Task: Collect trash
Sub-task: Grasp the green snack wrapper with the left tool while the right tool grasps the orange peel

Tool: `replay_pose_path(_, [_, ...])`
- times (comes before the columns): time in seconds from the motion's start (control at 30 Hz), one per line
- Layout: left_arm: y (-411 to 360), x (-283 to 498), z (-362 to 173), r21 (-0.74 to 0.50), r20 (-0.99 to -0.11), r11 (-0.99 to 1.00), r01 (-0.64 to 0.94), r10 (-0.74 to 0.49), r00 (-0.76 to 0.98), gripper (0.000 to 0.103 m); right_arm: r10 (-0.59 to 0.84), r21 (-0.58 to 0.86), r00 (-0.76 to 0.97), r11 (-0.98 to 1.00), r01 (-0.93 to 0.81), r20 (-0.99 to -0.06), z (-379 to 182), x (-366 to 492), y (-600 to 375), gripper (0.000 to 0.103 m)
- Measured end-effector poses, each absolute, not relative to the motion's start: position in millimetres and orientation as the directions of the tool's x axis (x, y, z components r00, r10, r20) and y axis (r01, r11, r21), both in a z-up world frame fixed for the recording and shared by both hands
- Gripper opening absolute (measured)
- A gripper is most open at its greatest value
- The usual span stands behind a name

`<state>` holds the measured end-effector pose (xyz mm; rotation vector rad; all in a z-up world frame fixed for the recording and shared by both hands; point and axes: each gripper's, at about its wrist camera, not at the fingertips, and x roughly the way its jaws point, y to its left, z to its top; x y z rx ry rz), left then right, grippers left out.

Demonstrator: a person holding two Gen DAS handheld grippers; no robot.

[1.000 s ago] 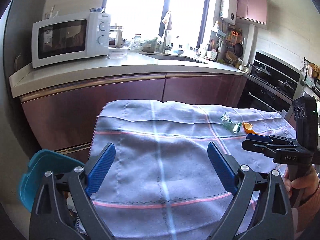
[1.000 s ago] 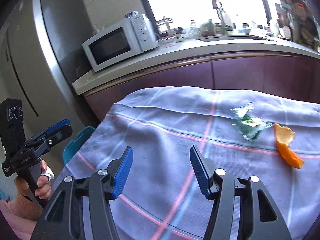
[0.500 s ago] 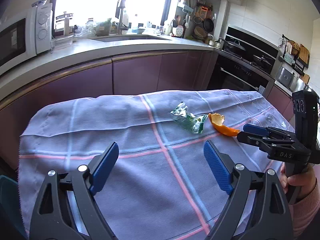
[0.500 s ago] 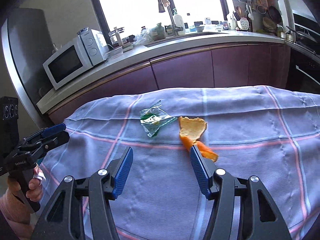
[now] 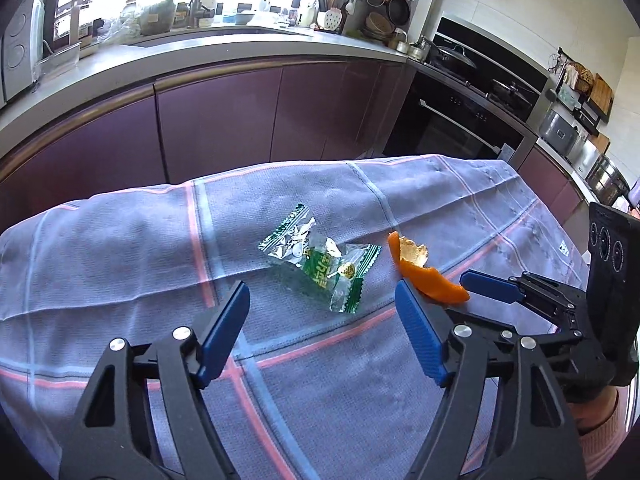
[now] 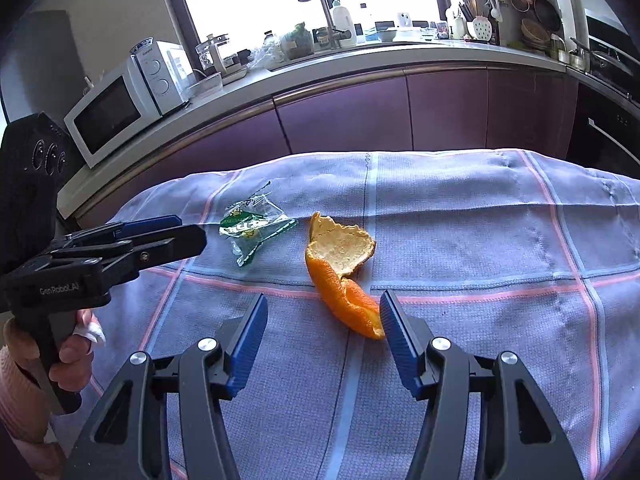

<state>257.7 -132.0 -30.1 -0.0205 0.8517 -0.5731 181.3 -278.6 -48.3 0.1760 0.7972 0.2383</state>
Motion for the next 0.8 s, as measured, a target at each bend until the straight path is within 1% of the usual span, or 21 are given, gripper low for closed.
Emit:
replay_pose_path(0.07, [-139.9,266.1,-35.0,-0.248,-0.714,0.851,0.463,-0.484,0.506,0.069,0.278,0.243,0.673,0.959,-0.148,-0.685,-47.9,182.6,-278.3,0.056])
replay_pose_path(0.13, [-144.9,273.9,-40.2,-0.259,-0.726,0.851,0.457,-0.484,0.489,0.062,0.279,0.243,0.674,0.958,-0.151,-0.683,-47.6,183.2,-278.9,0.055])
replay_pose_path(0.17, [-146.4,276.4,-42.5,-0.264,-0.731,0.852,0.453,-0.483,0.482,0.060,0.280,0.244,0.675,0.958,-0.151,-0.683,-47.6,183.3,-279.3,0.054])
replay_pose_path(0.27, [-151.4,283.6,-48.3,-0.283,-0.737,0.849,0.446,-0.490,0.465,0.049,0.283,0.239,0.674,0.958,-0.160,-0.682,-47.4,184.6,-280.2,0.048])
replay_pose_path(0.33, [-154.5,284.9,-52.0,-0.294,-0.740,0.844,0.448,-0.498,0.452,0.038,0.285,0.237,0.671,0.957,-0.165,-0.684,-48.2,186.2,-280.4,0.044])
replay_pose_path(0.37, [-154.8,284.7,-53.2,-0.298,-0.740,0.842,0.450,-0.501,0.448,0.035,0.287,0.238,0.670,0.957,-0.167,-0.685,-48.6,186.8,-281.0,0.041])
replay_pose_path(0.4, [-155.8,284.9,-54.6,-0.303,-0.740,0.838,0.454,-0.507,0.442,0.026,0.290,0.239,0.667,0.956,-0.169,-0.686,-49.0,187.5,-281.2,0.037])
replay_pose_path(0.43, [-157.0,284.9,-55.9,-0.307,-0.741,0.835,0.457,-0.511,0.435,0.021,0.290,0.238,0.665,0.956,-0.171,-0.688,-49.3,187.6,-281.1,0.036])
replay_pose_path(0.47, [-157.8,284.2,-57.0,-0.309,-0.743,0.833,0.458,-0.513,0.430,0.019,0.290,0.238,0.666,0.956,-0.171,-0.687,-49.4,187.2,-281.6,0.033])
replay_pose_path(0.53, [-157.6,283.5,-58.6,-0.313,-0.744,0.829,0.463,-0.517,0.423,0.012,0.293,0.237,0.667,0.955,-0.176,-0.685,-49.0,186.6,-282.5,0.028])
replay_pose_path(0.6, [-156.2,281.4,-59.4,-0.310,-0.744,0.829,0.465,-0.516,0.425,0.011,0.296,0.236,0.665,0.955,-0.182,-0.685,-48.7,185.7,-282.6,0.019])
replay_pose_path(0.67, [-155.6,278.7,-58.0,-0.305,-0.741,0.829,0.469,-0.516,0.429,0.009,0.300,0.237,0.665,0.954,-0.185,-0.684,-48.6,185.9,-283.2,0.018])
replay_pose_path(0.8, [-153.3,267.0,-50.5,-0.277,-0.731,0.825,0.493,-0.514,0.449,0.009,0.306,0.241,0.666,0.952,-0.190,-0.681,-48.6,184.6,-284.8,0.014])
